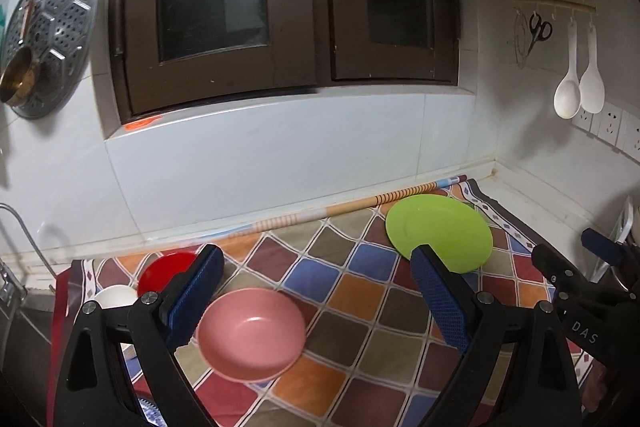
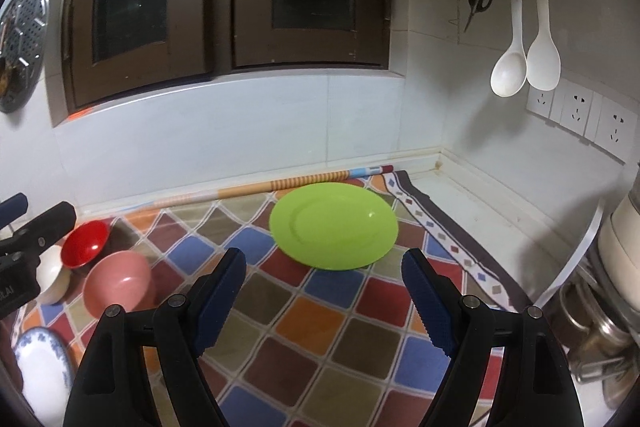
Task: Organize plates and bowls
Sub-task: 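Move both grippers to the rim of the lime-green plate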
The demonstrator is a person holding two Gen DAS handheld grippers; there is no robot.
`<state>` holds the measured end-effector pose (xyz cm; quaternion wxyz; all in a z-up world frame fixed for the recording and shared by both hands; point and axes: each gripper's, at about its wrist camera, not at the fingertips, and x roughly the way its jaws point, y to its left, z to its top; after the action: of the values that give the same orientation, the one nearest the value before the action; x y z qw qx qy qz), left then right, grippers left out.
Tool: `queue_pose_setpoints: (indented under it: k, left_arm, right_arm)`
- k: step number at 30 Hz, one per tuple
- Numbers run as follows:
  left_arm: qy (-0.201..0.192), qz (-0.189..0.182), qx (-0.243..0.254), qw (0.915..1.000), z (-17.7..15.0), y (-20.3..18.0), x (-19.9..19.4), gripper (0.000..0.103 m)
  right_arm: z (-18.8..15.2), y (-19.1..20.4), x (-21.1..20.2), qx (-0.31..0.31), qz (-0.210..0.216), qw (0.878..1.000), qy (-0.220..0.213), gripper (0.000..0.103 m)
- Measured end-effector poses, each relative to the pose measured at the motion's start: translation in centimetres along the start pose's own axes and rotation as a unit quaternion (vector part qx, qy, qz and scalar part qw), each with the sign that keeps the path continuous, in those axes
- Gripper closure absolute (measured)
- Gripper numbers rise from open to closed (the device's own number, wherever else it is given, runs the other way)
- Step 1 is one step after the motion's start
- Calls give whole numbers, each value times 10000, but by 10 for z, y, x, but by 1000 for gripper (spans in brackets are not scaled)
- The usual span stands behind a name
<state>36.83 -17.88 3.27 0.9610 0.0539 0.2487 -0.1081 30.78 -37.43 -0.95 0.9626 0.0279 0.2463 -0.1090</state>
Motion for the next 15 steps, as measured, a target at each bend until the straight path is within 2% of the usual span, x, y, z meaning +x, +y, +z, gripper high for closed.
queue_pose_setpoints:
  k: [7,15]
  left_arm:
    - [308,-244,39,9992,13,-24,36,7]
    - [428,-263,152,9986,27,-47,86,7]
  right_arm:
    - [11,-26,30,167,-62,9998,-16,22]
    - [24,-52,76,310,-198,9993,6,22]
